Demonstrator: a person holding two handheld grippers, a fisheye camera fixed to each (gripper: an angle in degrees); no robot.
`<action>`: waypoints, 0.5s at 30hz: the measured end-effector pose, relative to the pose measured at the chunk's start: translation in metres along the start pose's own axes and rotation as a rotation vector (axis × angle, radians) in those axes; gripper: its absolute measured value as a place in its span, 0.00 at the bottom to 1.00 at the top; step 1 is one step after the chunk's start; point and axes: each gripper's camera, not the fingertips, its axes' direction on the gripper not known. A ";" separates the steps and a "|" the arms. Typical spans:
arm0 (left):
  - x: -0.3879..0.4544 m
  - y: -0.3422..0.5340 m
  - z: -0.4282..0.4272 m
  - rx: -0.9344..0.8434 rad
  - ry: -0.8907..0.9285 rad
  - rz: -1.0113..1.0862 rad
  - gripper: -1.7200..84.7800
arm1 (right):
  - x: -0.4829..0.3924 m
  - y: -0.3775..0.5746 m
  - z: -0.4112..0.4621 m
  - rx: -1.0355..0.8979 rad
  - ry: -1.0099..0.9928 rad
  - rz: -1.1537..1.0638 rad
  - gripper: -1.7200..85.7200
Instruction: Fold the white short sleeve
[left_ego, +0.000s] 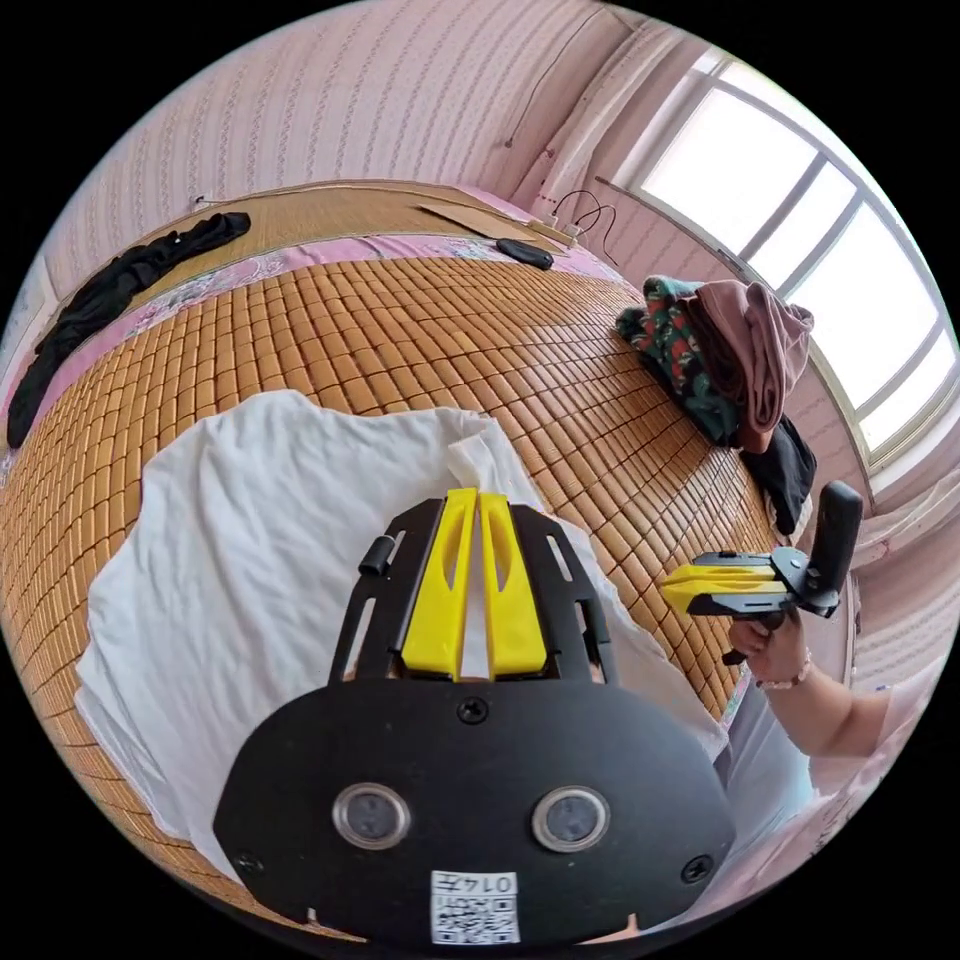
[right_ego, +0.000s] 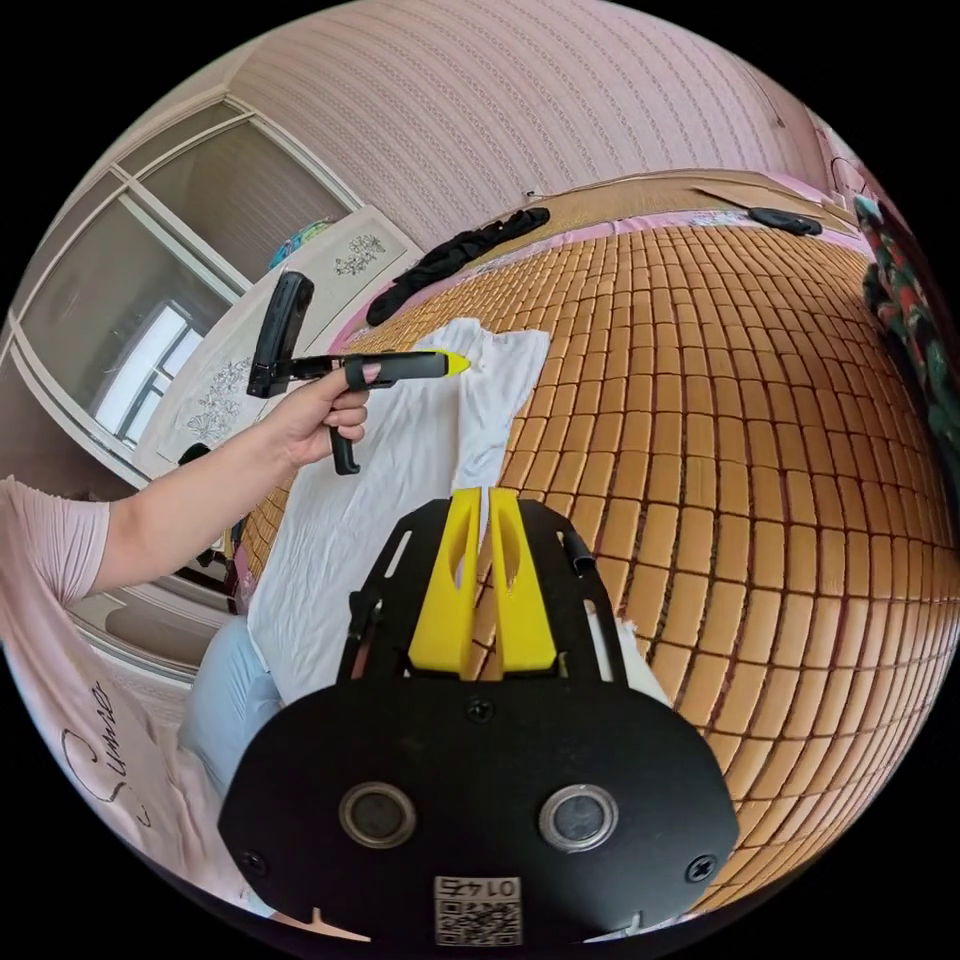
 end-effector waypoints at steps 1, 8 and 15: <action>-0.005 0.005 -0.001 0.003 -0.007 -0.008 0.01 | -0.005 -0.009 0.006 -0.014 -0.002 -0.013 0.05; -0.036 0.031 -0.002 0.031 0.048 -0.071 0.01 | -0.034 -0.051 0.047 -0.117 0.004 -0.062 0.09; -0.012 0.006 -0.007 0.100 0.076 0.056 0.01 | -0.032 -0.056 0.030 -0.026 -0.004 0.007 0.02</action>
